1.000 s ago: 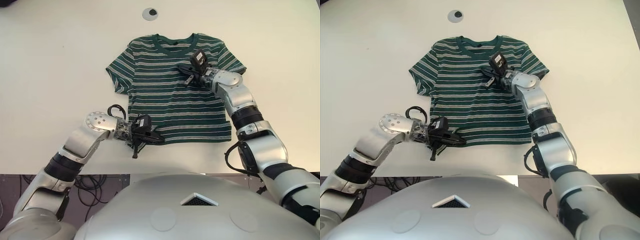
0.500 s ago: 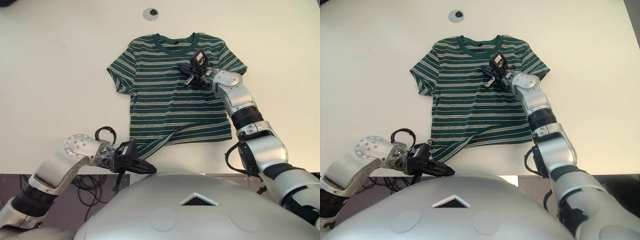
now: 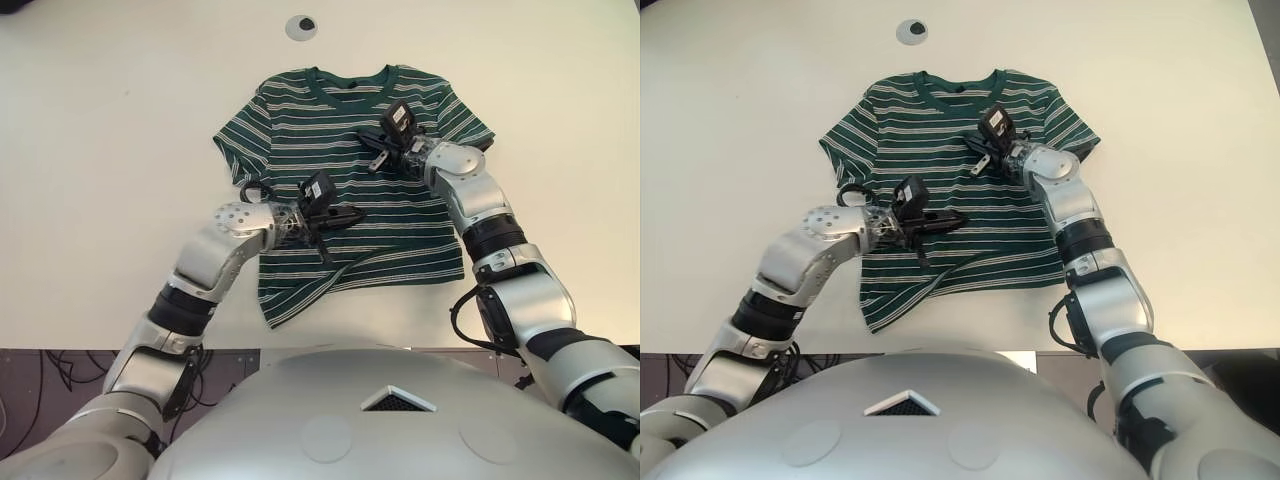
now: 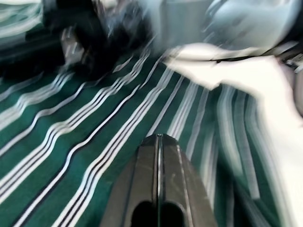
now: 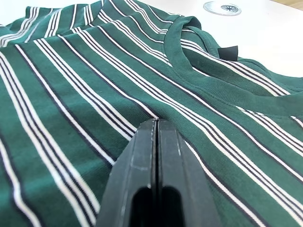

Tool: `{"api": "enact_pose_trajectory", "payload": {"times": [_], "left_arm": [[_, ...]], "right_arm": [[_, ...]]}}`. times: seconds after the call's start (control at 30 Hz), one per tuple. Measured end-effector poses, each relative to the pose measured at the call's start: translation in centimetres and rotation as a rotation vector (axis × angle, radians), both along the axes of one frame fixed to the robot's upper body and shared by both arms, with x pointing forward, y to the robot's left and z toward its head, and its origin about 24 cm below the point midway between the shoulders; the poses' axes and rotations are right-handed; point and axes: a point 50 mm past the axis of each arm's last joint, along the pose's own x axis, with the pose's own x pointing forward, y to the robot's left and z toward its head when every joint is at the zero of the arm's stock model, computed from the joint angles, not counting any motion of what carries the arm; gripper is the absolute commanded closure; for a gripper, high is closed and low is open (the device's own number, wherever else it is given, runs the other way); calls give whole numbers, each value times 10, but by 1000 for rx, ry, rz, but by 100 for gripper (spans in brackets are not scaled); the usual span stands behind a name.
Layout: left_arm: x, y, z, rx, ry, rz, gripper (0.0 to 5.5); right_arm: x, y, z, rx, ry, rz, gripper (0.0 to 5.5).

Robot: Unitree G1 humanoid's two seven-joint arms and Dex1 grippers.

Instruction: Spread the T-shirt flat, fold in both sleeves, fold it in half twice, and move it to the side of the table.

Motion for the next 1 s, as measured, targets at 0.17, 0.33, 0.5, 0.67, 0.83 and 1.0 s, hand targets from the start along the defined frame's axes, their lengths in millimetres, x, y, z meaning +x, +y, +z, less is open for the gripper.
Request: {"api": "enact_pose_trajectory", "payload": {"times": [0.17, 0.33, 0.5, 0.67, 0.83, 1.0], "left_arm": [[-12, -18, -3, -36, 60, -134, 548], [-39, -15, -4, -56, 97, -275, 548], [-70, -15, -6, -53, 88, -428, 548], [-85, 7, -1, -41, 97, -502, 548], [-82, 16, 13, -178, 121, -415, 548], [-47, 17, 45, -415, 37, -130, 523]], "right_arm": [[0, 1, -1, -8, -7, -1, 550], [3, 0, -1, -18, -14, -12, 550], [7, -1, -1, -57, -46, -28, 550], [7, -3, -1, -65, -60, -43, 550], [7, -3, -2, -79, -85, -46, 550], [-12, -3, -1, -47, -178, -23, 550]]}}
